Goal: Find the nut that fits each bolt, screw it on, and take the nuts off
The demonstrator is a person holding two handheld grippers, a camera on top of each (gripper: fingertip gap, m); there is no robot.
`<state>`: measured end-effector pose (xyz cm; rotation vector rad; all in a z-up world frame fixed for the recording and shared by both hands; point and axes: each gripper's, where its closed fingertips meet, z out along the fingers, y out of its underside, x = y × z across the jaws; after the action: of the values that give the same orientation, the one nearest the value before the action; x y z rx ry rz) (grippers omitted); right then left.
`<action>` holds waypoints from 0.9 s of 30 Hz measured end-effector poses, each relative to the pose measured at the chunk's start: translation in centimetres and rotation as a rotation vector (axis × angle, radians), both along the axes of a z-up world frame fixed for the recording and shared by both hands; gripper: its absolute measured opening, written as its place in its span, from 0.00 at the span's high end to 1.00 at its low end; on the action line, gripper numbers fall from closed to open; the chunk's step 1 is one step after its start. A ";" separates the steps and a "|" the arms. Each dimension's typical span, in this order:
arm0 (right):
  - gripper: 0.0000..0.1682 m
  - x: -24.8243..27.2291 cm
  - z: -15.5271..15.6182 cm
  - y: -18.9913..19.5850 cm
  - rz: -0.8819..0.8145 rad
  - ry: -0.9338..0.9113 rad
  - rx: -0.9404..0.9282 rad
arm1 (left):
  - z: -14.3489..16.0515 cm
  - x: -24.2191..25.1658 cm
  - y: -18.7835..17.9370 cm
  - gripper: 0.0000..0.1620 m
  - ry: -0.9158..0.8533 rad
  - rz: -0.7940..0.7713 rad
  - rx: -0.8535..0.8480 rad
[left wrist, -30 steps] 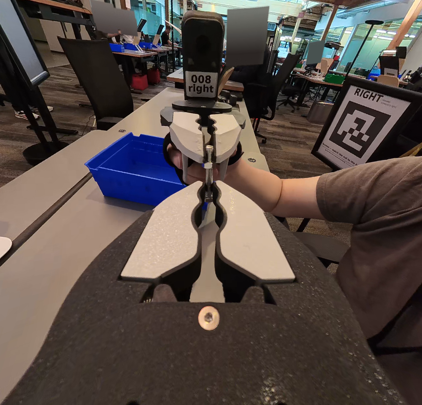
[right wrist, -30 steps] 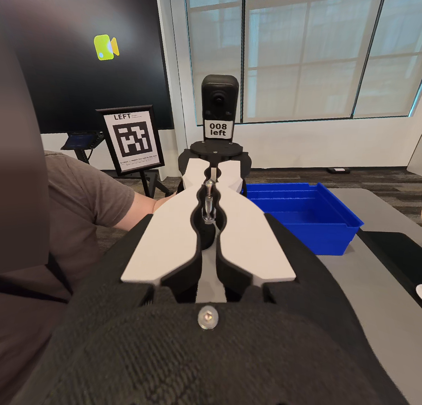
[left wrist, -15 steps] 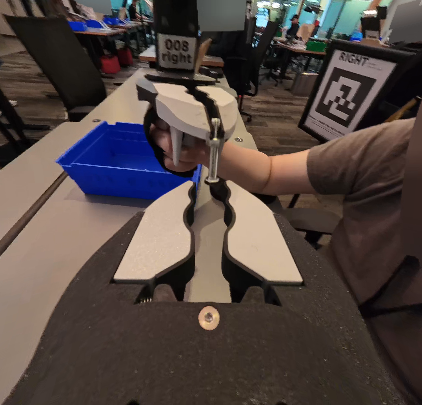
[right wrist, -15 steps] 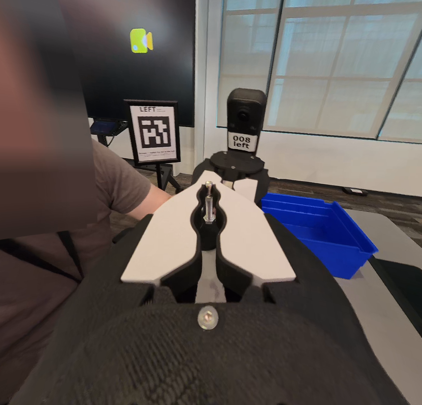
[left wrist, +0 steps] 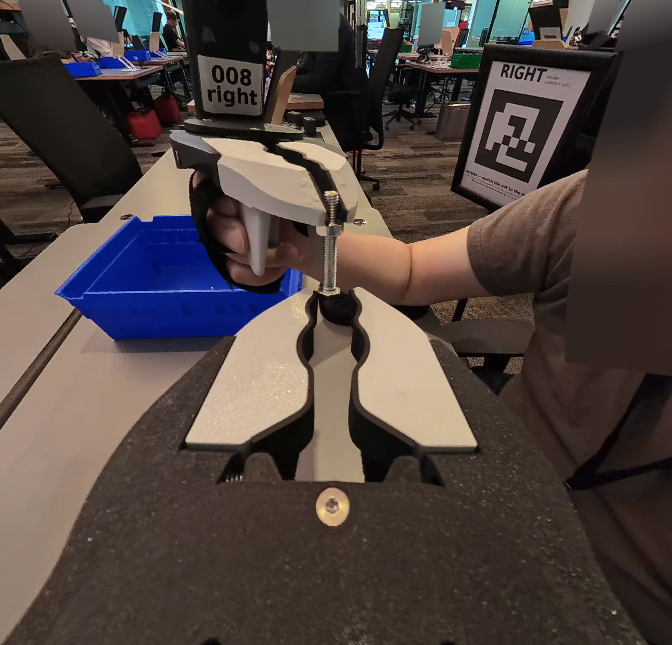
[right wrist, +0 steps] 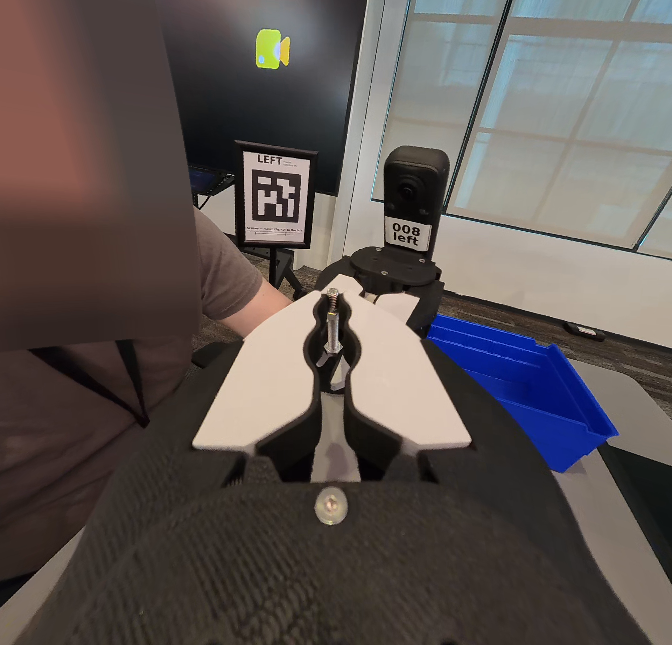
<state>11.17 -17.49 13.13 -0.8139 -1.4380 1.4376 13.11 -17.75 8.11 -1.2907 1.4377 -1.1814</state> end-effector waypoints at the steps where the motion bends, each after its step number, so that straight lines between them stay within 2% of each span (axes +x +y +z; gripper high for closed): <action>1: 0.96 0.0 0.0 0.0 0.003 -0.002 0.001 | 0.0 0.0 0.0 0.91 0.000 -0.003 -0.003; 22: 0.96 0.2 -0.3 0.3 0.028 -0.014 -0.036 | 0.2 -0.2 0.7 0.94 -0.014 0.037 0.052; 23: 0.95 0.2 -0.3 0.4 0.023 -0.009 -0.036 | 0.2 -0.2 0.7 0.94 -0.015 0.040 0.046; 25: 0.84 0.1 0.0 1.0 -0.026 0.001 -0.040 | 0.3 -0.3 1.1 0.94 -0.016 0.065 0.031; 27: 0.80 0.1 0.2 1.7 -0.085 0.012 -0.033 | 0.4 -0.4 1.7 0.94 -0.014 0.098 0.014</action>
<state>11.23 -15.80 13.35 -0.8756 -1.3579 1.4025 12.73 -16.09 8.50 -1.3253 1.3550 -1.1114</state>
